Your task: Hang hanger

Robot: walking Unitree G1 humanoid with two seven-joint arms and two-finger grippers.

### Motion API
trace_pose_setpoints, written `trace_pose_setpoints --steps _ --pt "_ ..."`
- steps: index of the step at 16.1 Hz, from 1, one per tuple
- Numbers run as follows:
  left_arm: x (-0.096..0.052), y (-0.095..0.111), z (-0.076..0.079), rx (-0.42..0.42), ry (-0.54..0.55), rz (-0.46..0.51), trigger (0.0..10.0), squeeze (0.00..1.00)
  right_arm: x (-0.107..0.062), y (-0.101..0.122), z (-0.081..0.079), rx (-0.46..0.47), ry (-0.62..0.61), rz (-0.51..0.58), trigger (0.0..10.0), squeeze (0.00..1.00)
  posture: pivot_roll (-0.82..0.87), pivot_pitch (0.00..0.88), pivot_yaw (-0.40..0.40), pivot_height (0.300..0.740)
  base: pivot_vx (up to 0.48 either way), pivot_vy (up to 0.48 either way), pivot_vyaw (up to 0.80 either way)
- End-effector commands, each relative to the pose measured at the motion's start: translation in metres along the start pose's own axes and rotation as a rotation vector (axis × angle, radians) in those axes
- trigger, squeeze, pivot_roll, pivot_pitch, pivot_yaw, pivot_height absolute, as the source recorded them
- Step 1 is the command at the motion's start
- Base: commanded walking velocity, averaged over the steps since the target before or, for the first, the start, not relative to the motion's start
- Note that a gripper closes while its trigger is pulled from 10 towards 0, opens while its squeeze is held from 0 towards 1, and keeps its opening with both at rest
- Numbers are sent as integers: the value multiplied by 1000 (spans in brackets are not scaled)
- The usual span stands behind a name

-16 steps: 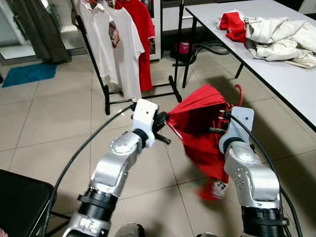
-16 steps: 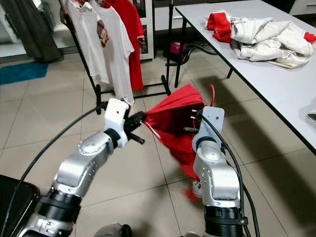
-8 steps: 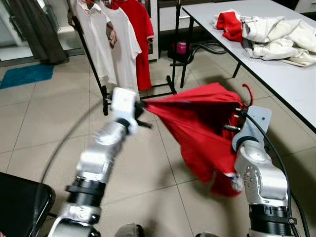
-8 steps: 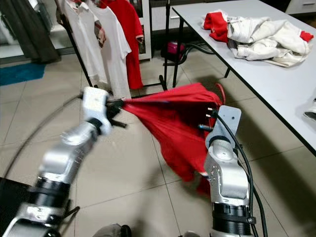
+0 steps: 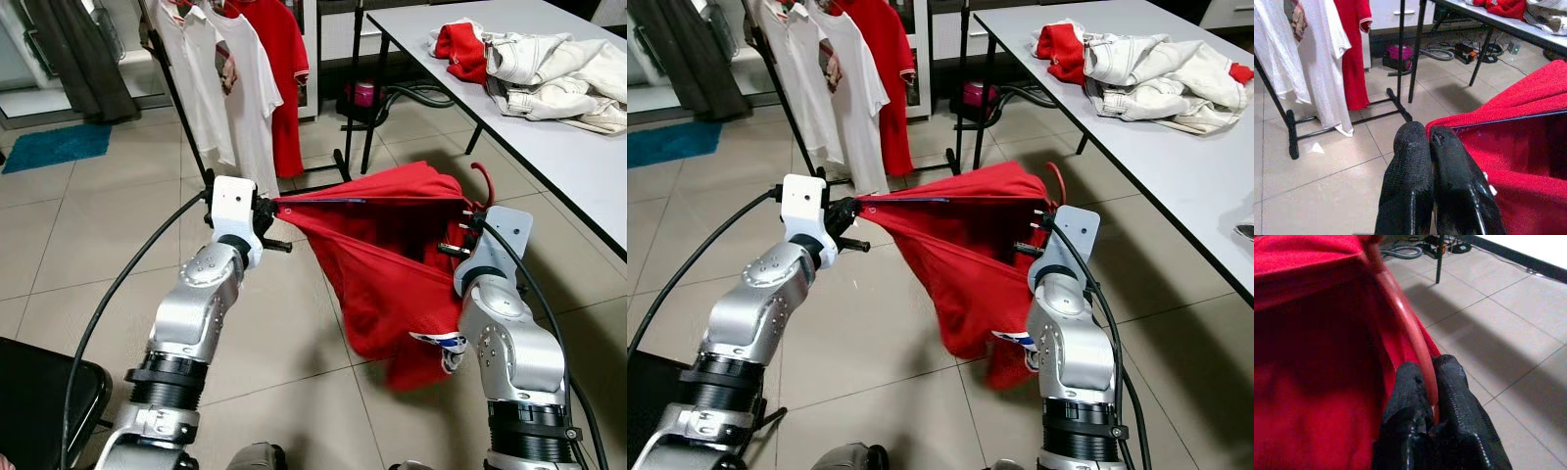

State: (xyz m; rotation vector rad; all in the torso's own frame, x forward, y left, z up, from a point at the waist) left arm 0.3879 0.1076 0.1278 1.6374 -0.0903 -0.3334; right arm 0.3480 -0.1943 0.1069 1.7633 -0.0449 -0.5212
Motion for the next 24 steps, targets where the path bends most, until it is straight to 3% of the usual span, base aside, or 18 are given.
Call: trace_pose_setpoints --steps 1,2,3,5,8,9,10,11,12,13,14,16,19,23,24 --pt "-10 -14 -34 -15 136 -56 0 0 3 10 33 34 -102 32 10000 0 31 42 62 740 0 0 0" --pt "-6 -14 6 6 -24 -55 0 0 0 -5 -6 -19 99 -43 10000 0 29 43 63 740 0 0 0" --pt "-4 -10 29 20 -103 -33 0 0 -6 -13 -27 -52 197 -71 10000 0 27 44 64 740 0 0 0" --pt "0 -1 42 -9 -135 -10 0 0 -8 -12 -34 -34 201 -59 10000 0 29 44 65 740 0 0 0" --pt "0 0 38 40 -142 -10 0 0 -7 -3 -33 -30 218 -15 10000 0 29 44 65 740 0 0 0" --pt "-1 0 40 53 -173 -5 3059 0 -7 0 -35 -47 244 -6 10000 0 29 44 68 740 0 0 0" --pt "-2 2 43 53 -194 6 5137 0 -7 2 -36 -60 257 -2 10000 0 29 44 68 740 0 0 0" --pt "-3 3 45 54 -201 10 10000 0 -7 3 -37 -68 265 3 10000 0 29 44 68 740 0 0 0" --pt "-4 8 50 21 -243 27 10000 0 -7 6 -37 -76 270 10 10000 0 30 42 68 740 0 0 0" --pt "-4 10 49 29 -237 36 10000 1000 -7 7 -38 -79 271 14 10000 0 29 39 68 740 0 0 0" --pt "-5 9 48 37 -241 36 10000 1000 -6 8 -38 -85 274 20 10000 0 28 39 69 740 0 0 0" --pt "-7 -1 43 136 -271 7 10000 1000 -9 12 -43 -127 294 50 10000 0 27 36 68 740 0 0 0" --pt "-19 -10 57 245 -464 -1 10000 1000 -15 19 -55 -218 352 91 10000 0 24 30 69 740 0 0 0" --pt "-20 11 62 225 -526 90 10000 1000 -20 27 -62 -258 389 126 10000 0 25 25 70 740 0 0 0" --pt "-18 29 67 215 -582 167 10000 1000 -24 32 -70 -268 423 144 10000 0 25 21 71 740 0 0 0"
Point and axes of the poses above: a point about 5 cm out from each wrist's last joint towards the gripper, its own x axis pointing out of the wrist towards the gripper, its own y axis along the axis of the wrist's last joint, z = x × y, the point moved 6 cm from there along x, pointing out of the wrist towards the gripper, and after that the axes turned 8 degrees about x, right-handed, at the moved point
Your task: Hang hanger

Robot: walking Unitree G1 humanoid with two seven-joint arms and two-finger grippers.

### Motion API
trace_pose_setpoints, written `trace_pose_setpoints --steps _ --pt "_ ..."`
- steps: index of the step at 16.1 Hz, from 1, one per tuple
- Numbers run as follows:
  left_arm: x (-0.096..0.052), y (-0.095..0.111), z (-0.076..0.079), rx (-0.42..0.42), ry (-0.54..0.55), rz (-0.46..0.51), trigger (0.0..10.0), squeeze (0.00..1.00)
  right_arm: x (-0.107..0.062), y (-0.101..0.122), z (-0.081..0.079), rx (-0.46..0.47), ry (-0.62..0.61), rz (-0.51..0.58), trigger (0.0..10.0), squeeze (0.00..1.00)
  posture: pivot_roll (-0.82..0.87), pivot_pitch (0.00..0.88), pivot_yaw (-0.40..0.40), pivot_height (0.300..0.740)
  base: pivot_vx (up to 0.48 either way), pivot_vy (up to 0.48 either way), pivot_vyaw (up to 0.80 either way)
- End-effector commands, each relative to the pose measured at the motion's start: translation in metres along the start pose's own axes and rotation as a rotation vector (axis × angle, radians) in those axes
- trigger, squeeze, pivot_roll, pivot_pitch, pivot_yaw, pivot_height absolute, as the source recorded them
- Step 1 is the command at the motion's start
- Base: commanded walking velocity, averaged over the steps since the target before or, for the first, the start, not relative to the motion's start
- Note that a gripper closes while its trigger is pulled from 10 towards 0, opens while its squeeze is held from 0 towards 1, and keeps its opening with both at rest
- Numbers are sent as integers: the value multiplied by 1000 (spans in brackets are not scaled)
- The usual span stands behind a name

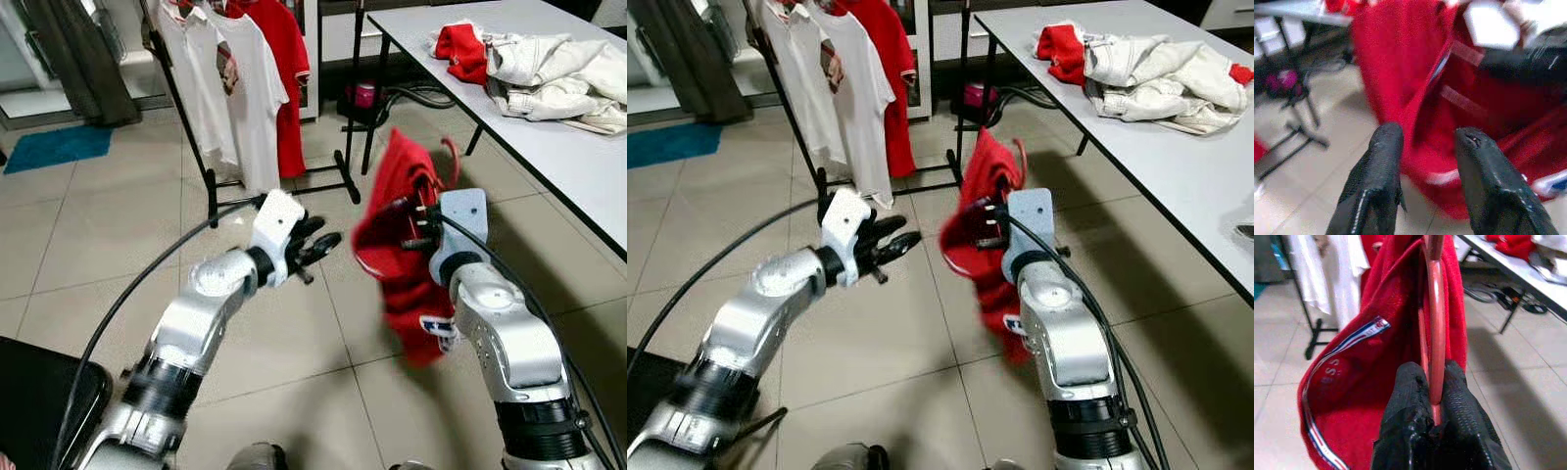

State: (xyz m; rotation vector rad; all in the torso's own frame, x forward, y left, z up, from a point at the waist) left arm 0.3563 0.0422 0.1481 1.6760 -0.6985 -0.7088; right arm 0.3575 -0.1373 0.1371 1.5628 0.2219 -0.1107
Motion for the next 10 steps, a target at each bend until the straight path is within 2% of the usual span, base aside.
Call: trace_pose_setpoints --steps 1,2,3,5,6,10 --pt "4 23 -6 15 -30 100 10000 1000 -3 25 -14 -13 56 81 10000 0 23 21 74 740 0 0 0" --pt "4 23 -6 15 -30 100 10000 1000 -3 25 -14 -13 56 81 10000 0 23 21 74 740 0 0 0" --pt "7 41 -16 33 -36 195 10000 1000 -6 29 -22 -7 97 86 10000 0 23 21 74 740 0 0 0" --pt "7 55 -22 49 -56 268 10000 1000 -8 32 -27 0 127 86 10000 0 15 27 82 740 0 0 0" --pt "8 60 -19 62 -124 287 10000 0 -11 33 -29 -2 144 86 10000 0 12 30 85 740 0 0 0" --pt "20 54 -26 98 -164 248 10000 0 -15 38 -34 -6 170 89 10000 0 6 38 92 740 0 0 0"
Point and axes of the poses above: a point about 5 cm out from each wrist's last joint towards the gripper, its own x axis pointing out of the wrist towards the gripper, its own y axis along the axis of the wrist's last joint, z = x × y, the point moved 6 cm from there along x, pointing out of the wrist towards the gripper, and after that the axes turned 8 degrees about x, right-handed, at the moved point
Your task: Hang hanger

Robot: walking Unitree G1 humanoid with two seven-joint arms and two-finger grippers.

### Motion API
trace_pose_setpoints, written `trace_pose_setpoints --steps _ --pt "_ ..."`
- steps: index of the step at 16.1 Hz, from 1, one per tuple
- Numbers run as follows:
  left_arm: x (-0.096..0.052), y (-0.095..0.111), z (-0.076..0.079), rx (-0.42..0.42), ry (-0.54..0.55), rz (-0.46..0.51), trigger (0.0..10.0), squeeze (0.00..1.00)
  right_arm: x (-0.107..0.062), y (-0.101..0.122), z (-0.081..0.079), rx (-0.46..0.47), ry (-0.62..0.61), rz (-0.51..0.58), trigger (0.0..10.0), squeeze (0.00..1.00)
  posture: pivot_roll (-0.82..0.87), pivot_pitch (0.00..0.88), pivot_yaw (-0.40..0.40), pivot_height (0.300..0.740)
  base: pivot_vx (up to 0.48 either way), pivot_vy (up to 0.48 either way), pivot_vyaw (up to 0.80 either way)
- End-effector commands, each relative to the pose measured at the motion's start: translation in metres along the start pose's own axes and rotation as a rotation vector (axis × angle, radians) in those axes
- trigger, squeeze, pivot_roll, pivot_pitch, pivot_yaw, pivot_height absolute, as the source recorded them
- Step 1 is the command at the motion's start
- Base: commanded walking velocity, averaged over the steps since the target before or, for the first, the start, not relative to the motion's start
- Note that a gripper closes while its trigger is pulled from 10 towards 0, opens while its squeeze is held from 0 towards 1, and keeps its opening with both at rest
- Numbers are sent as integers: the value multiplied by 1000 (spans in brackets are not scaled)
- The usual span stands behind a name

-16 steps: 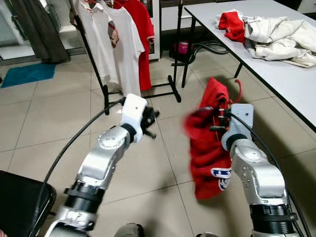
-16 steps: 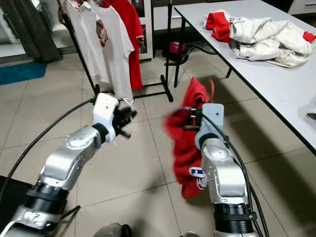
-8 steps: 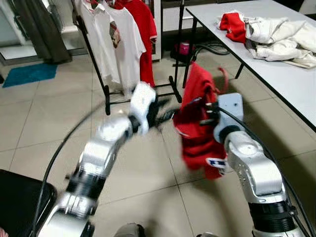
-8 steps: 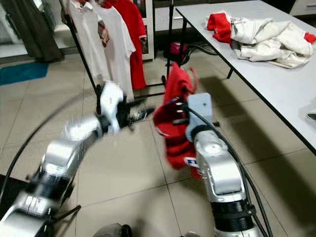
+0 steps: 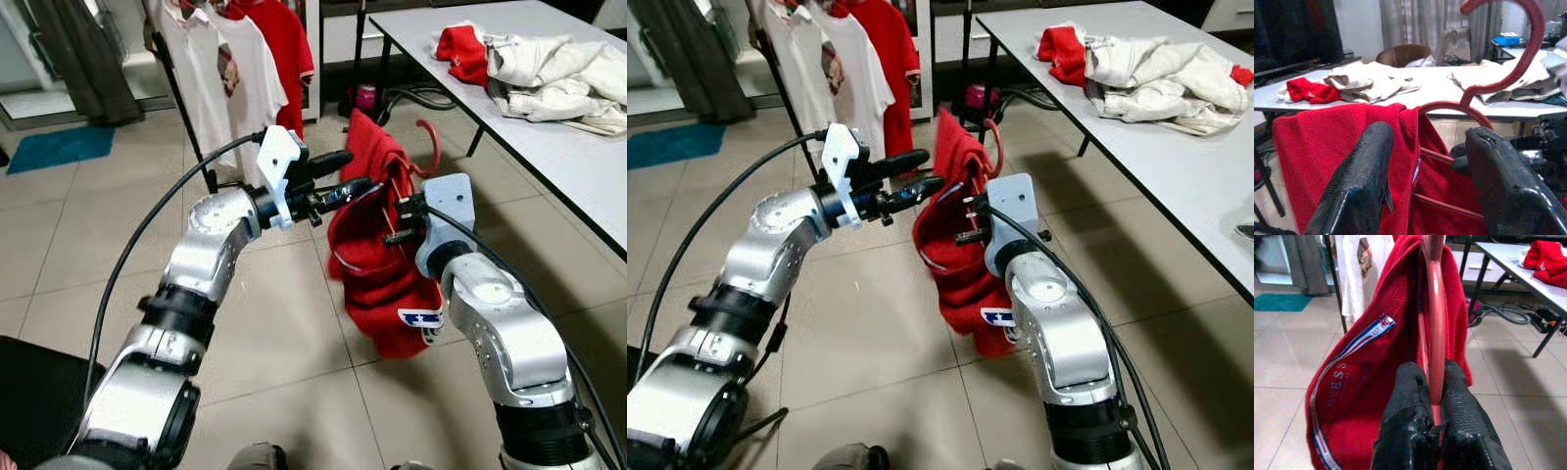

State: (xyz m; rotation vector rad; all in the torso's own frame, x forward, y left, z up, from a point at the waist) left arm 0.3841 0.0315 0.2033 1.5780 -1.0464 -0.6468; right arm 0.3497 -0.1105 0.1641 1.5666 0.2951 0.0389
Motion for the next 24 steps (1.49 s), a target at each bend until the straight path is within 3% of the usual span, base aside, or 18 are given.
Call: trace_pose_setpoints --steps 1,3,4,5,9,12,24 --pt "0 -2 -1 23 -12 -12 10000 0 -2 14 -8 2 36 42 10000 0 5 39 90 740 0 0 0" --pt "3 -10 -1 29 -35 -41 10000 0 -3 18 -14 2 63 45 10000 0 6 41 89 740 0 0 0" --pt "4 -14 -1 27 -35 -55 8431 0 -4 20 -17 1 73 48 10000 0 3 42 90 740 0 0 0" --pt "6 -19 -2 36 -30 -77 4510 0 -4 23 -20 -1 88 54 10000 0 1 43 91 740 0 0 0" --pt "10 -27 -6 63 -5 -121 3412 0 -7 31 -27 -6 111 68 10000 0 1 45 92 740 0 0 0" --pt "15 -29 -9 70 10 -133 0 0 -7 34 -36 -10 139 69 10000 0 -1 45 92 740 0 0 0" --pt "14 -26 -24 63 89 -135 0 0 -8 29 -37 -11 145 48 10000 0 3 46 94 740 0 0 0"
Point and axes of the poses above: a point about 5 cm out from each wrist's last joint towards the gripper, its own x axis pointing out of the wrist towards the gripper, its own y axis along the axis of the wrist's last joint, z = x × y, the point moved 6 cm from there along x, pointing out of the wrist towards the gripper, and after that the axes turned 8 degrees about x, right-handed, at the moved point
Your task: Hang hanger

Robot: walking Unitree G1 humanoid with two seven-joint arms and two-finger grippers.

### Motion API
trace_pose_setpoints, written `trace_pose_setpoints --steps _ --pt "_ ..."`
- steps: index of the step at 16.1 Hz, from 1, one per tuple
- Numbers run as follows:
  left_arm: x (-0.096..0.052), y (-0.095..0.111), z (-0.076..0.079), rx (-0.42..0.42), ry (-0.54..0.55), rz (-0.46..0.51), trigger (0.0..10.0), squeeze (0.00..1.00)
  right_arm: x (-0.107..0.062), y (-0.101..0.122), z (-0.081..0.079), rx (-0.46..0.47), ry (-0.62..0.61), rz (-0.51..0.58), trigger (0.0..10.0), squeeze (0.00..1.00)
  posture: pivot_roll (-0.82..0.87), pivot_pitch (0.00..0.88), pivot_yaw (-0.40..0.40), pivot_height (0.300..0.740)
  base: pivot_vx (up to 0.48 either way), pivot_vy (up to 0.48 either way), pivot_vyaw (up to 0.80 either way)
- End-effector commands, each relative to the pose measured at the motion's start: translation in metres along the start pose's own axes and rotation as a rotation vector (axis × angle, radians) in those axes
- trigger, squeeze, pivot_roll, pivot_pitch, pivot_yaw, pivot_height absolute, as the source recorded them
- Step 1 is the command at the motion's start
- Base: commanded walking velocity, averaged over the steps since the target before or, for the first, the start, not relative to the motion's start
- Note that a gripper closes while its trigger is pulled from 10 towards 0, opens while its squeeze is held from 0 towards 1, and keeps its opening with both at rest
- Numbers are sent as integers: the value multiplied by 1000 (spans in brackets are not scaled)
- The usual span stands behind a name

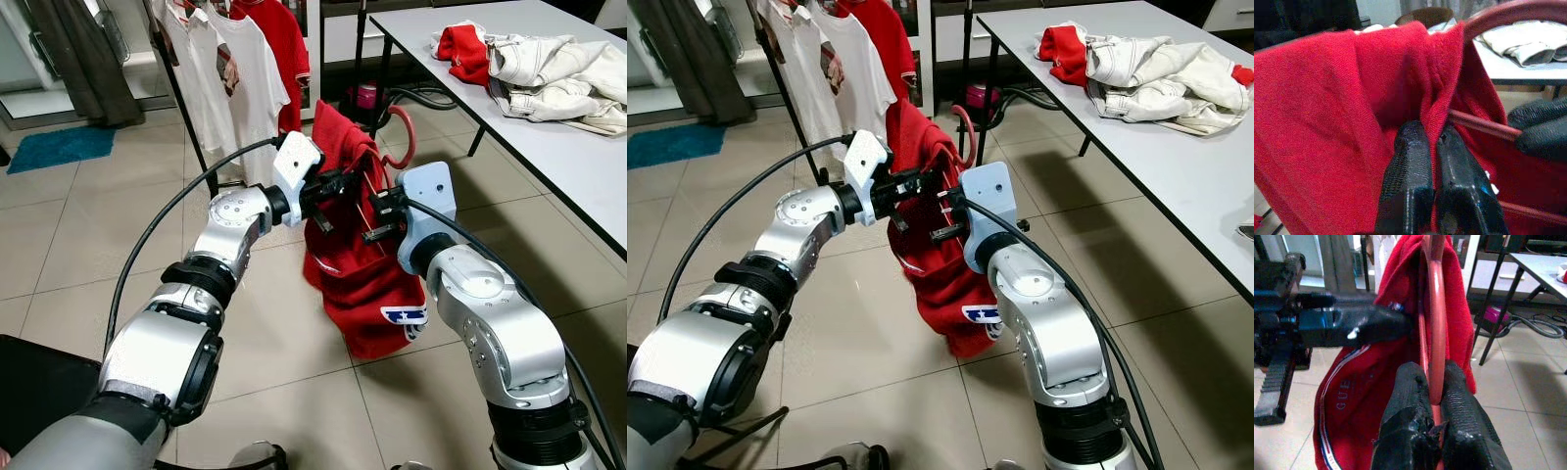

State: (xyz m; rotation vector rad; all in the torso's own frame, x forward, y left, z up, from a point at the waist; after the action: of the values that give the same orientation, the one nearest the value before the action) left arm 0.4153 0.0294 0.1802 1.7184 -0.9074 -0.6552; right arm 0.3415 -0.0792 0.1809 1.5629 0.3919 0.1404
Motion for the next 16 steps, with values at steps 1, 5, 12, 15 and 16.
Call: trace_pose_setpoints --steps 1,5,12,15,16 --pt "0 5 -6 4 23 10 0 0 -3 12 -5 -9 19 43 10000 0 3 46 94 740 0 0 0" --pt "-3 -14 -27 -96 203 -110 0 0 -7 -50 13 -43 -44 -194 10000 0 5 50 93 740 0 0 0" --pt "-25 -80 -19 -162 357 -412 0 0 -37 -94 -12 -104 177 -370 10000 0 5 62 92 740 0 0 0" --pt "-28 -86 -20 -126 373 -467 0 0 -40 -80 -26 26 245 -318 10000 0 -1 61 96 740 0 0 0" --pt "-27 -85 -20 -126 372 -463 0 0 -39 -82 -22 20 217 -326 10000 0 -3 59 99 740 0 0 0"
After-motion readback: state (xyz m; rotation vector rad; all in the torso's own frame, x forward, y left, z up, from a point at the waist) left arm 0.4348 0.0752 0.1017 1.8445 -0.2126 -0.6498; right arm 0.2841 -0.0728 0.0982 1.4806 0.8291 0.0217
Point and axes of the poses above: a point about 5 cm out from each wrist's last joint towards the gripper, its own x axis pointing out of the wrist towards the gripper, its own y axis along the axis of the wrist's last joint, z = x × y, the point moved 6 cm from there along x, pointing out of the wrist towards the gripper, and after that the axes turned 8 degrees about x, right-handed, at the moved point
